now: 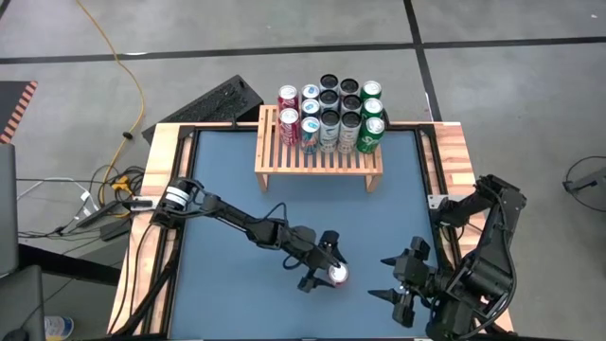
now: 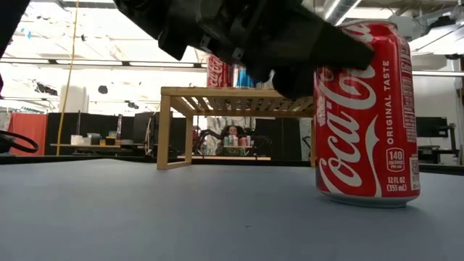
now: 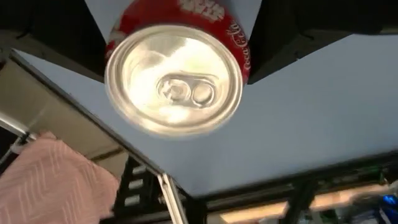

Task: Place canned beverage on shelf
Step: Put the red soda can on the shelf aligned with the other red soda can

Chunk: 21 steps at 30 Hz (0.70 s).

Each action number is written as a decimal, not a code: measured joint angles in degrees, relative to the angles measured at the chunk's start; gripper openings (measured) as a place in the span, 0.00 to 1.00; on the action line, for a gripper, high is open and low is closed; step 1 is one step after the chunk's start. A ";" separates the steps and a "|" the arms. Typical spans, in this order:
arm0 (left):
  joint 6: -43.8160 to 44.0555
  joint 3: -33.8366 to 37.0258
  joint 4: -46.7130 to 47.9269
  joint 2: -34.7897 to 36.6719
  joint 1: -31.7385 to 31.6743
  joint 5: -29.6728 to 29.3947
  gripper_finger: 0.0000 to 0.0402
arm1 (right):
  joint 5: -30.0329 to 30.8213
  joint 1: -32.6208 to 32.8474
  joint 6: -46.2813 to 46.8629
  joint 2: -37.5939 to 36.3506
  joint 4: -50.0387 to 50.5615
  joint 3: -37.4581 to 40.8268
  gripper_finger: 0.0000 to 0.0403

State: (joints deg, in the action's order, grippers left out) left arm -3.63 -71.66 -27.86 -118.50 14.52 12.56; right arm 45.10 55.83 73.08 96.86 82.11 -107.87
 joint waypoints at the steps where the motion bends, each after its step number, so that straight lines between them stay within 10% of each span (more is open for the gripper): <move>1: -0.15 0.00 0.68 0.00 0.02 -0.04 0.83 | 0.00 0.00 0.00 0.00 0.00 0.00 0.71; 13: 12.73 0.04 1.69 0.78 0.16 -3.29 0.71 | 0.00 0.00 0.83 0.00 -0.40 0.00 0.71; 21: 15.19 0.22 11.55 10.15 1.37 -17.48 0.71 | 1.37 0.02 0.90 0.00 -0.31 0.00 0.71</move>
State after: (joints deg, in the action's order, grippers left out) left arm 11.56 -71.44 -16.31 -108.35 15.89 -4.92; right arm 46.47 55.86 73.97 96.86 81.80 -107.87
